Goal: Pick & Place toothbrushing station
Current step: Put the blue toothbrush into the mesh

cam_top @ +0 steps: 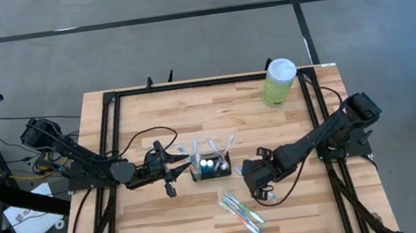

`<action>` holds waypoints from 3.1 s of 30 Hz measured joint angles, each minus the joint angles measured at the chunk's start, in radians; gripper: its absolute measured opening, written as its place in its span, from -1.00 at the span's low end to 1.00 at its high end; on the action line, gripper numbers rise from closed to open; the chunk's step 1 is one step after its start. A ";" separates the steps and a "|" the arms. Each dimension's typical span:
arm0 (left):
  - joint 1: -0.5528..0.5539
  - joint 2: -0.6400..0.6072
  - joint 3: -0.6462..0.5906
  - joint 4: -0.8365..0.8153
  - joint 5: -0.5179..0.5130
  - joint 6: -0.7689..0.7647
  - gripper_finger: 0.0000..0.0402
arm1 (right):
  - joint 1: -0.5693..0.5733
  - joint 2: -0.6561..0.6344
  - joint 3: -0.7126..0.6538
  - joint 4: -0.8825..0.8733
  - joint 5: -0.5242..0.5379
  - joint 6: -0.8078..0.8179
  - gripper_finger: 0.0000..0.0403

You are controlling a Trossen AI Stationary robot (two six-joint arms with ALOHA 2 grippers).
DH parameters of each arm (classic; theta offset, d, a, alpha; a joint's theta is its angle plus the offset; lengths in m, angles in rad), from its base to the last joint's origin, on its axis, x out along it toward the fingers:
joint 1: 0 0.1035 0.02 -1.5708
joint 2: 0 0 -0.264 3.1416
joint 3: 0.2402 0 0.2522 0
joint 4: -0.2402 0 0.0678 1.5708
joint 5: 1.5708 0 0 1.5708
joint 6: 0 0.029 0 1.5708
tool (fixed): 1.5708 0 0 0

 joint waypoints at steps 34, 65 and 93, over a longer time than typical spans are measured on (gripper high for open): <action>0.000 0.000 0.000 0.000 0.000 -0.001 -0.46 | -0.020 0.074 -0.164 0.358 0.031 0.072 -0.46; 0.003 0.000 0.000 -0.009 0.000 -0.019 -0.46 | 0.051 -0.101 -0.163 0.300 0.133 0.010 -1.00; 0.003 0.000 0.000 -0.011 0.000 -0.019 -0.46 | 0.086 -0.259 -0.312 1.121 0.520 -0.549 -1.00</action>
